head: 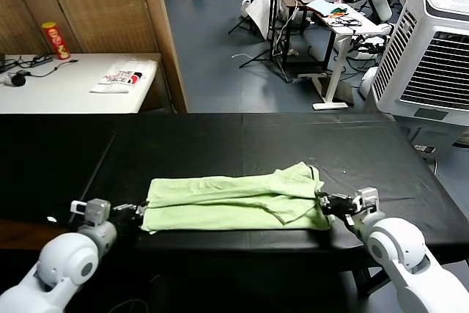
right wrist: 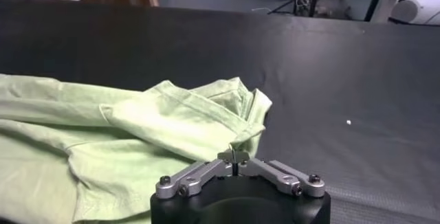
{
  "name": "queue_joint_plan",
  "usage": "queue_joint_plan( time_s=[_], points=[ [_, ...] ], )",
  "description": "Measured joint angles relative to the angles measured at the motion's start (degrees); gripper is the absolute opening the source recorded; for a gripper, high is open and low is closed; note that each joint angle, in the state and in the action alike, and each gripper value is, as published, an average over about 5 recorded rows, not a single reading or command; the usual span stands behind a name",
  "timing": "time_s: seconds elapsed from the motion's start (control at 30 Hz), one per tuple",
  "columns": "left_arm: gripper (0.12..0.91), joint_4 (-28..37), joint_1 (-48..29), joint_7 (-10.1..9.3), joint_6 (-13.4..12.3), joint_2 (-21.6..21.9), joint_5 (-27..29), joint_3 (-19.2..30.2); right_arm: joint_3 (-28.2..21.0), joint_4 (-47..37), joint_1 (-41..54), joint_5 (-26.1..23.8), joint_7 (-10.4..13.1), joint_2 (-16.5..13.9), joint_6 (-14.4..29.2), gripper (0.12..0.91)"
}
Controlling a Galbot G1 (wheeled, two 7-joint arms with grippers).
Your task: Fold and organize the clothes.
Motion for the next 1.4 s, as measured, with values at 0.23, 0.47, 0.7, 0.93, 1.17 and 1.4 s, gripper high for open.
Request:
queue_joint_plan(
  time_s=[0.23, 0.47, 0.7, 0.93, 1.17, 1.4],
  points=[
    [0.603, -2.49, 0.25, -0.08, 0.84, 0.72, -1.77, -1.17, 1.47, 1.06, 1.57, 0.86, 0.97, 0.80, 0.00, 0.722],
    [0.794, 0.55, -6.26, -0.10, -0.47, -1.33, -3.44, 0.31, -1.90, -6.63, 10.65, -4.00, 1.06, 5.45, 0.00, 0.797],
    [0.798, 7.34, -12.74, 0.53, -0.51, -4.85, -5.72, 2.08, -6.59, -15.99, 18.21, -5.43, 0.49, 9.17, 0.00, 0.798],
    [0.798, 11.97, -14.53, 1.04, -0.55, -7.52, -8.41, 2.75, -9.87, -20.23, 21.27, -5.73, -0.15, 10.33, 0.00, 0.742],
    [0.777, 13.51, -14.91, 1.04, -0.04, -8.83, -9.94, 3.10, -10.71, -21.42, 21.63, -6.01, -0.21, 10.56, 0.00, 0.618],
    [0.463, 15.18, -15.36, 0.86, -0.38, -10.17, -5.80, 3.84, -10.89, -21.77, 21.52, -6.41, -0.46, 11.04, 0.00, 0.502]
  ],
)
